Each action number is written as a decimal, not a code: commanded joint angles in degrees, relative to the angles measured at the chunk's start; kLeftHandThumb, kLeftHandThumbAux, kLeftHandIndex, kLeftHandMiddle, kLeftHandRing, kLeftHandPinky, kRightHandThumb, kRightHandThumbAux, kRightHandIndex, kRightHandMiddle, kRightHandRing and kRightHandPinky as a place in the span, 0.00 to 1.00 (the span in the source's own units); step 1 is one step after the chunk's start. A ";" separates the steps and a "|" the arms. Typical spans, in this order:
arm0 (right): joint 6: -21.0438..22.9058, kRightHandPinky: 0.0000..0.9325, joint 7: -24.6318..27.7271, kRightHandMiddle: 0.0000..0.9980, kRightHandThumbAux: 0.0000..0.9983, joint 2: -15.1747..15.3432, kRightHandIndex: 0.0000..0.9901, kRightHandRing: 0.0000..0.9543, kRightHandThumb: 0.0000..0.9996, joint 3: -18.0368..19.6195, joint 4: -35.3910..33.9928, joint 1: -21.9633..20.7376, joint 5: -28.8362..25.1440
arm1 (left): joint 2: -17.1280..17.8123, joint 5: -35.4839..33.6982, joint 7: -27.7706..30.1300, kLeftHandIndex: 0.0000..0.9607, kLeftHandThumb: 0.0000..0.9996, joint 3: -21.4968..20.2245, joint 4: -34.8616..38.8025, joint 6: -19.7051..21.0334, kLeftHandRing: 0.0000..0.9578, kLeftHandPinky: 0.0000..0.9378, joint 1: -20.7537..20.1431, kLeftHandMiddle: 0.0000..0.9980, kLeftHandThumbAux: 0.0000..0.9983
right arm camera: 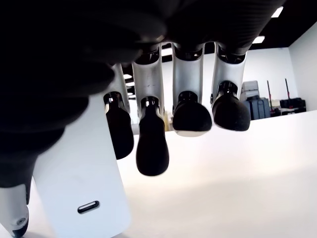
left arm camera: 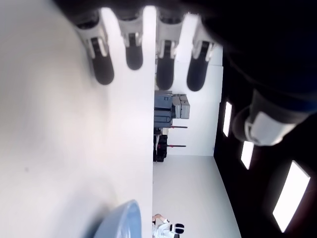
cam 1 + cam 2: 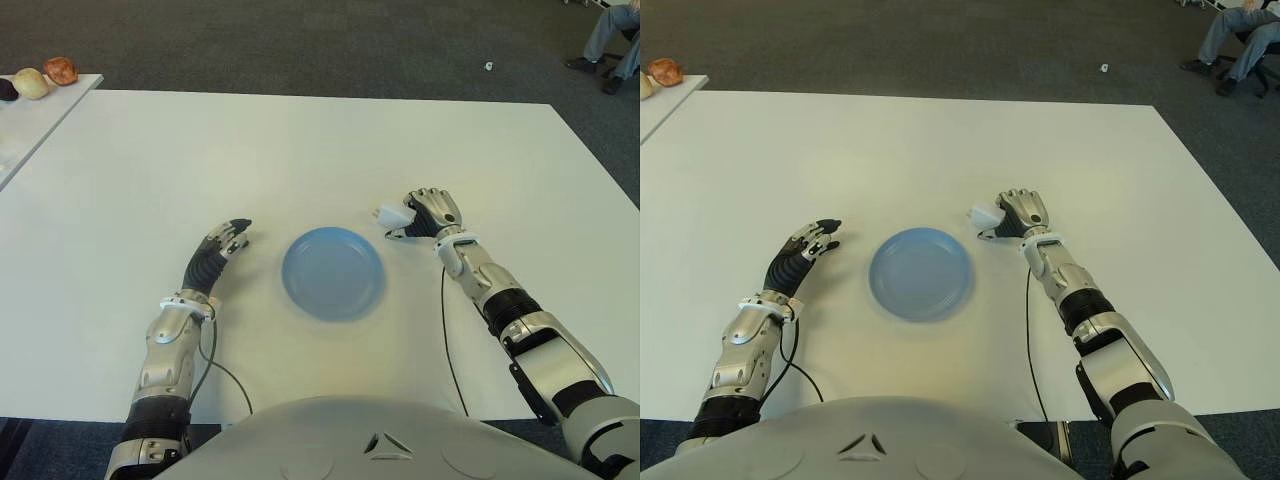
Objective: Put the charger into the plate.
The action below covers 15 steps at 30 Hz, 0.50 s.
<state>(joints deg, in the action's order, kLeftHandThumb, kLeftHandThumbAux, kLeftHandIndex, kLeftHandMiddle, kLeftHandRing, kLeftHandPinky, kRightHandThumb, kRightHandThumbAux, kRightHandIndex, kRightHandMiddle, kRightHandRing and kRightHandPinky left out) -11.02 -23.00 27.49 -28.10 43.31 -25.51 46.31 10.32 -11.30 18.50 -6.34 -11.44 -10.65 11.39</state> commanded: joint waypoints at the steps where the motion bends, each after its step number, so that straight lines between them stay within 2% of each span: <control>1: -2.27 0.89 -0.65 0.87 0.75 -0.31 0.80 0.90 0.72 -0.08 0.43 0.90 -0.56 | 0.38 -0.26 1.50 0.27 0.00 0.25 -1.37 1.05 0.14 0.07 -0.08 0.23 0.50; 3: -3.05 0.90 -0.56 0.87 0.73 -0.28 0.83 0.91 0.82 0.04 0.59 1.03 -0.87 | 0.39 -0.46 1.90 0.29 0.00 0.26 -1.38 1.04 0.18 0.12 -0.14 0.27 0.51; 8: -3.58 0.90 0.48 0.89 0.69 -0.31 0.87 0.92 0.95 0.47 -1.41 2.43 -1.58 | 0.34 -0.56 2.54 0.31 0.00 0.21 -1.55 0.89 0.27 0.21 -0.31 0.35 0.54; 15: -3.23 0.91 2.91 0.91 0.67 -0.15 0.90 0.92 1.00 0.94 -4.43 3.74 -2.33 | 0.24 -0.57 2.45 0.32 0.07 -0.08 -1.93 1.58 0.37 0.32 -0.56 0.42 0.57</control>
<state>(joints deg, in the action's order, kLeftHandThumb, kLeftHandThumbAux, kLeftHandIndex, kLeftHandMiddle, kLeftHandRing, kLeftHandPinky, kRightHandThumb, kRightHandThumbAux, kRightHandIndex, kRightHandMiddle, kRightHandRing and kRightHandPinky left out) -14.18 -21.66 27.37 -27.53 39.93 -22.71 44.64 10.46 -11.42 20.31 -6.35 -12.03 -10.62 10.69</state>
